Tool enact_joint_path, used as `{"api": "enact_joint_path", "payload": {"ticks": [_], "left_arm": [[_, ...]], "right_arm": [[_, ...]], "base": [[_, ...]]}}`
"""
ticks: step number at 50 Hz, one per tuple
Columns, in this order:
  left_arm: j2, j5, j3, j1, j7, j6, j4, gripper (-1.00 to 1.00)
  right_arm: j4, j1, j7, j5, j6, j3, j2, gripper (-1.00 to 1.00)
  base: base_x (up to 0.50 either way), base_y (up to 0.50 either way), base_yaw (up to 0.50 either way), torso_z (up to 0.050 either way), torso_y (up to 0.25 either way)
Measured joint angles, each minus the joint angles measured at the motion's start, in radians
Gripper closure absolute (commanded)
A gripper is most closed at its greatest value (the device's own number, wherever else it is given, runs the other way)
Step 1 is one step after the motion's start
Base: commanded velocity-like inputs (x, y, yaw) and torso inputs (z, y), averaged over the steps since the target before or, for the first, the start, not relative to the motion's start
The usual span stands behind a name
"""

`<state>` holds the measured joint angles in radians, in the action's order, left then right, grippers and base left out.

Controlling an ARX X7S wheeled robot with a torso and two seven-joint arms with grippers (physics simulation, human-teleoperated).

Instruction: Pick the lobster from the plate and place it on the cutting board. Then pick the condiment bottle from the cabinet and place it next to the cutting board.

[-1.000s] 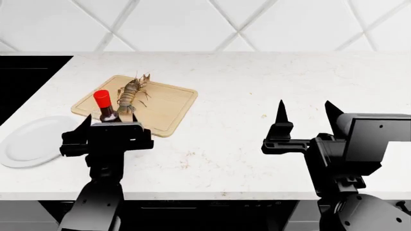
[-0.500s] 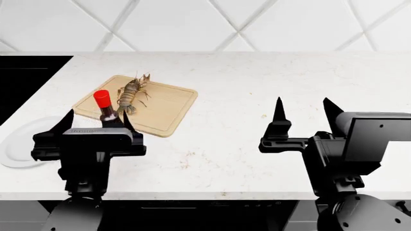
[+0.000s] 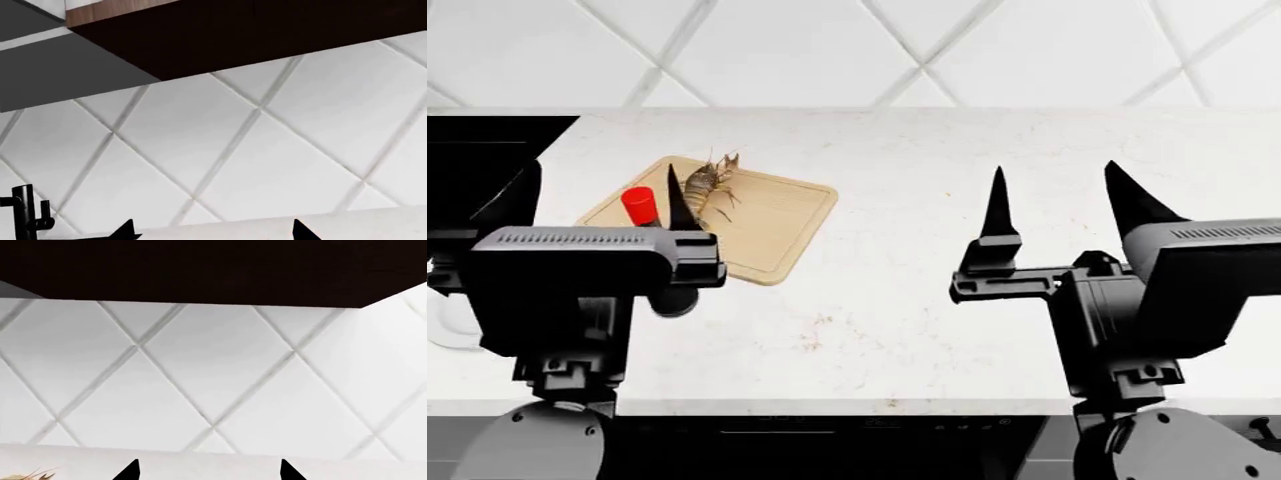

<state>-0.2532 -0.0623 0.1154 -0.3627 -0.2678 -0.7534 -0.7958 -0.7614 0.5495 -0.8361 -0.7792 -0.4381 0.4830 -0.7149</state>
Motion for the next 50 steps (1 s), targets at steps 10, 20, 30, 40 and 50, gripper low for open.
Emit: {"api": "enact_joint_path", "payload": {"ticks": [10,20,30,40,50], "left_arm": [[0.008,-0.021,0.003,-0.051,0.003,-0.054,-0.046,-1.0],[0.016,-0.038,0.01,-0.098,0.004,-0.099,-0.084,-1.0],[0.021,-0.052,0.015,-0.125,0.002,-0.126,-0.111,-1.0],[0.023,-0.065,0.015,-0.15,0.0,-0.152,-0.134,-1.0],[0.02,-0.073,0.022,-0.191,-0.002,-0.181,-0.15,-1.0]], "right_arm": [[-0.027,0.024,0.0,0.022,0.004,0.005,0.006,-1.0],[-0.057,0.041,-0.006,0.022,0.005,-0.001,0.005,-1.0],[-0.079,0.056,-0.014,0.019,0.006,-0.006,0.008,-1.0],[-0.092,0.089,-0.018,0.013,-0.004,-0.011,0.01,-1.0],[-0.09,0.166,-0.019,-0.003,-0.041,-0.014,0.018,-1.0]], "base": [[0.0,0.0,0.0,0.0,0.0],[0.0,0.0,0.0,0.0,0.0],[0.0,0.0,0.0,0.0,0.0],[0.0,0.0,0.0,0.0,0.0],[0.0,0.0,0.0,0.0,0.0]]}}
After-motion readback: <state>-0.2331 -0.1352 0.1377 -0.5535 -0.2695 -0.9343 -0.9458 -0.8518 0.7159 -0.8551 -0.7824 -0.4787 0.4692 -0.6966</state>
